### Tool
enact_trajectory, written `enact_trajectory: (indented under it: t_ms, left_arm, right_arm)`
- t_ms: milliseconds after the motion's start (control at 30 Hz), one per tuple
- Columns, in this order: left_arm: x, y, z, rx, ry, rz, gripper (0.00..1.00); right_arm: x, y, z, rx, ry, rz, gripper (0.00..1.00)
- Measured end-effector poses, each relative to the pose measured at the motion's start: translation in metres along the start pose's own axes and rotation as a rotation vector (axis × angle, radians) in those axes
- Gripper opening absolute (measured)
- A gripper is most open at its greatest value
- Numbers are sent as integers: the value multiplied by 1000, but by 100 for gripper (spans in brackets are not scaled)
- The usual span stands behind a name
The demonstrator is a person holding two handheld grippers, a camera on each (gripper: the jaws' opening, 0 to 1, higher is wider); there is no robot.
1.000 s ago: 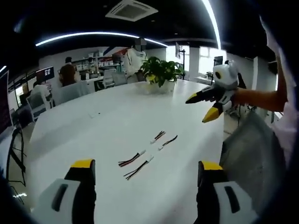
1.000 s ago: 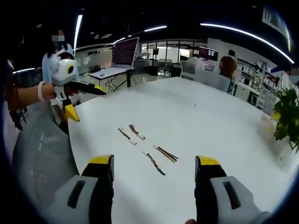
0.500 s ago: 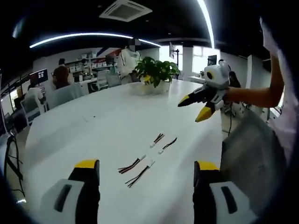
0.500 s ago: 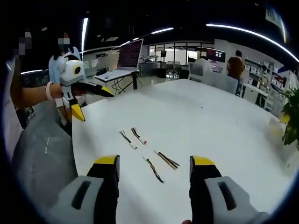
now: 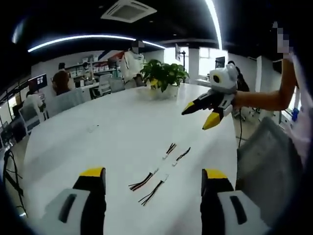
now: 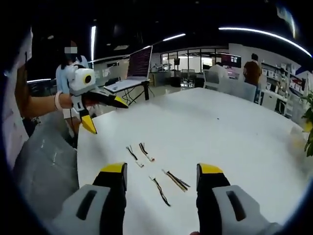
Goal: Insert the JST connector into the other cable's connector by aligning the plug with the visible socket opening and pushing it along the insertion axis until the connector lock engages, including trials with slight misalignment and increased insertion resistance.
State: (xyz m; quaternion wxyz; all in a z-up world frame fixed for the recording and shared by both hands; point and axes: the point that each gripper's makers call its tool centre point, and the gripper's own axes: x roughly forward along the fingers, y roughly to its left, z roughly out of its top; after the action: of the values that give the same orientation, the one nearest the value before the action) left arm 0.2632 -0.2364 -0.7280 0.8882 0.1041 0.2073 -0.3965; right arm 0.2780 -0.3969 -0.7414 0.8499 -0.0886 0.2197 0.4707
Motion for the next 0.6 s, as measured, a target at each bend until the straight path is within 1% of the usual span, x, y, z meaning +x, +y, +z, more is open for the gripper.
enact_trajectory:
  t_ms: [100, 167, 300, 400, 467, 567, 600]
  left_arm:
    - [6, 3, 8, 18, -20, -8, 77]
    - [10, 5, 9, 28, -23, -13, 76]
    - [17, 7, 10, 47, -24, -18, 74]
    - [25, 10, 4, 58, -22, -24, 74]
    - [28, 11, 3, 50, -33, -33, 72]
    - [32, 15, 3, 16, -56, -39, 71]
    - [33, 15, 7, -22, -83, -47, 70]
  right_arm:
    - [5, -1, -2, -14, 13, 9, 55]
    - [8, -2, -4, -23, 24, 15, 54]
    - [14, -3, -3, -23, 20, 35, 52]
    - [19, -3, -3, -34, 20, 42, 52]
    - [21, -4, -3, -43, 12, 46, 50]
    - [26, -5, -3, -60, 2, 52, 50]
    - [26, -5, -3, -63, 2, 56, 50]
